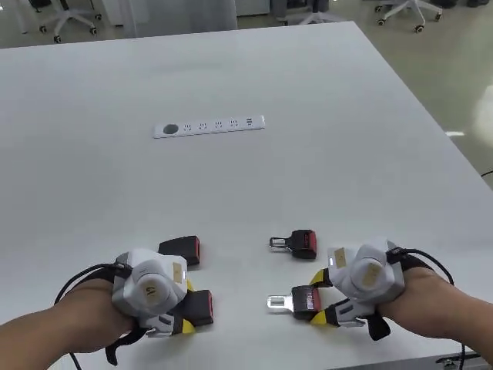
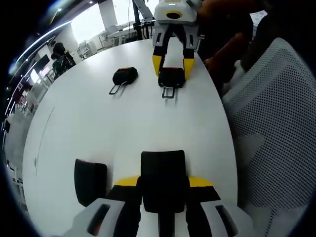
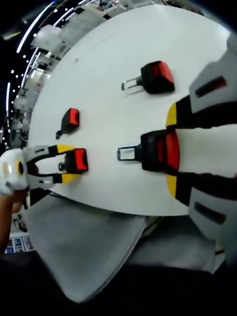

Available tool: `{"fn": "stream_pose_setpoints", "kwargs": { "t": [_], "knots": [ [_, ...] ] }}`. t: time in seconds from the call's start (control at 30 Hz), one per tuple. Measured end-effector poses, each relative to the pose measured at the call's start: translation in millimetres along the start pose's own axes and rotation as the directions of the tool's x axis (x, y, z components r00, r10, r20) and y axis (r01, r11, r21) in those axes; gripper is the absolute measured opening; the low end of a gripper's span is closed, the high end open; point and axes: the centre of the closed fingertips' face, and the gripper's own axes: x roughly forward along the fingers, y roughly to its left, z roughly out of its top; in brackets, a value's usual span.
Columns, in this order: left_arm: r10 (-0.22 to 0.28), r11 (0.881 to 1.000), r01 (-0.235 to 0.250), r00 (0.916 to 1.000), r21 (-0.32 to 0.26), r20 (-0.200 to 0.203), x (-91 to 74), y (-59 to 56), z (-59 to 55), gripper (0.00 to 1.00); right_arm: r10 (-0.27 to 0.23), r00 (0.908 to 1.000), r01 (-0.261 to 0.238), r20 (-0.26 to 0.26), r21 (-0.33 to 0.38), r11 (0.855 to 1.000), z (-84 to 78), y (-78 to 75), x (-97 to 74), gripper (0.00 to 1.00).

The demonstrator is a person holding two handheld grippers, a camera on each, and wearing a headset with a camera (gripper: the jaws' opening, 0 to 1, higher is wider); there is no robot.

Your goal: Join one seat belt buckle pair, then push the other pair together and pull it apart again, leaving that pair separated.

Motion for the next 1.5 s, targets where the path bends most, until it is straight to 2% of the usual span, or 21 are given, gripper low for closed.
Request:
{"fn": "stream_pose_setpoints", "kwargs": {
  "t": [0.37,0.67,0.93,1.03,1.13,1.17,1.2,1.33,1.5],
  "knots": [
    [-0.013,1.0,0.013,0.9998,0.021,-0.013,0.7,-0.6,0.6,0.35,-0.006,0.9997,0.006,0.023,-0.011,1.0,34.1,5.9,22.8,0.33],
    [-0.009,1.0,0.01,0.9998,0.025,-0.016,0.7,-1.7,0.6,0.34,-0.012,0.9998,0.012,0.017,-0.037,0.999,58.5,7.9,38.7,0.33],
    [-0.013,0.999,0.013,0.9998,0.029,-0.018,0.9,-2.4,1.2,0.34,-0.013,0.9995,0.015,0.029,-0.054,0.998,70.8,9.3,45.0,0.33],
    [-0.01,0.999,0.011,0.9997,0.032,-0.02,0.9,-2.4,1.6,0.34,-0.014,0.9989,0.017,0.046,-0.06,0.998,75.1,9.0,44.3,0.33],
    [-0.014,0.999,0.015,0.9997,0.032,-0.021,1.0,-2.9,1.7,0.34,0.0,0.9986,0.003,0.053,-0.045,0.999,76.5,9.0,50.7,0.33],
    [-0.015,0.999,0.015,0.9996,0.03,-0.023,0.9,-3.0,1.5,0.34,0.002,0.9973,0.002,0.074,-0.054,0.999,81.9,8.1,52.7,0.33],
    [-0.015,0.999,0.015,0.9996,0.032,-0.025,0.9,-2.9,1.4,0.34,0.003,0.9984,0.0,0.056,-0.05,0.999,80.2,7.8,53.1,0.33],
    [-0.014,0.999,0.014,0.9998,0.035,-0.012,0.1,-3.9,1.3,0.34,0.015,0.9974,-0.011,0.071,-0.044,0.999,80.2,6.7,51.3,0.32],
    [-0.027,0.999,0.027,0.9996,0.037,-0.007,0.3,-3.9,1.3,0.34,0.012,0.998,-0.009,0.061,-0.049,0.999,84.0,7.0,53.0,0.31]
  ]
}}
